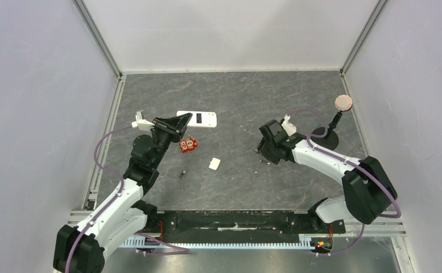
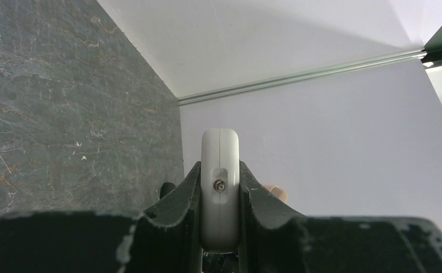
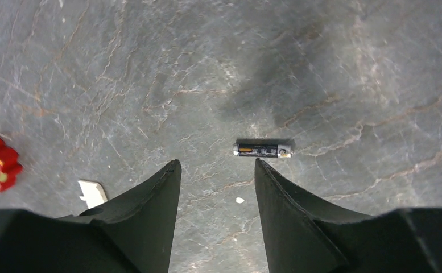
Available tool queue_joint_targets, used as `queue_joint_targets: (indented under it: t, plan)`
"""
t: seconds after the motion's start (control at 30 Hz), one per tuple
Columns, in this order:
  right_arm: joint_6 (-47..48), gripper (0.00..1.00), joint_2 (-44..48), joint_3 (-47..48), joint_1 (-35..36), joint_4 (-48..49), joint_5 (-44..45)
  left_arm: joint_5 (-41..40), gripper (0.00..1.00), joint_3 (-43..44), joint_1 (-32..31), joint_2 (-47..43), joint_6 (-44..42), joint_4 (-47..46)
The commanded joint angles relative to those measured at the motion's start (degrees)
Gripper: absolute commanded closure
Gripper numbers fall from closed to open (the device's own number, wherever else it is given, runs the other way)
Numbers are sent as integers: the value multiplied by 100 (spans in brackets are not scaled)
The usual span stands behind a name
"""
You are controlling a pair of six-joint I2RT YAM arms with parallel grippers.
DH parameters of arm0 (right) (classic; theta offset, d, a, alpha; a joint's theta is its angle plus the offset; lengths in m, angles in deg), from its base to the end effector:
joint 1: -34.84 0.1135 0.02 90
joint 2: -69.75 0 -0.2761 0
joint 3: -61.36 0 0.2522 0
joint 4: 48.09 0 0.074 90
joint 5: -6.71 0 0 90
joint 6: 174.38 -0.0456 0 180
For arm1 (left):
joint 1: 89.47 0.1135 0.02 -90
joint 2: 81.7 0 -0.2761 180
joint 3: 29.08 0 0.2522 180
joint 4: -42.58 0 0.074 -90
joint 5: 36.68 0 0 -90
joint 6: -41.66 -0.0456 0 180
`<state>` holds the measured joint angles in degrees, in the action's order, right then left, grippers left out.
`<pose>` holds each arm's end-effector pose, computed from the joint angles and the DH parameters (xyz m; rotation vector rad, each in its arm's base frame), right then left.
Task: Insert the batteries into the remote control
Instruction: Pick up the battery from the center of the board.
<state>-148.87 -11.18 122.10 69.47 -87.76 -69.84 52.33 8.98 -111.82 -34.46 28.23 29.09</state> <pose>0.2303 0.1462 0.1968 0.7514 2.4969 0.3347 0.1860 -0.0756 0.2850 -0.7694 1.4690 -1.3494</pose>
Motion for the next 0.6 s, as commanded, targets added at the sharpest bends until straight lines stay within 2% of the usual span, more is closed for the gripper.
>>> queue_joint_targets:
  t: [0.0,0.2,0.57]
  plan:
    - [-1729,47,-70,336,-42,-667,340,-59,98,-60,59,-174,-271,-97]
    - [-2549,48,-495,618,-159,-1122,37,-43,98,-93,147,-232,-292,-69]
    - [-3304,61,-852,792,-345,-1467,-230,73,98,37,366,-80,-413,-51]
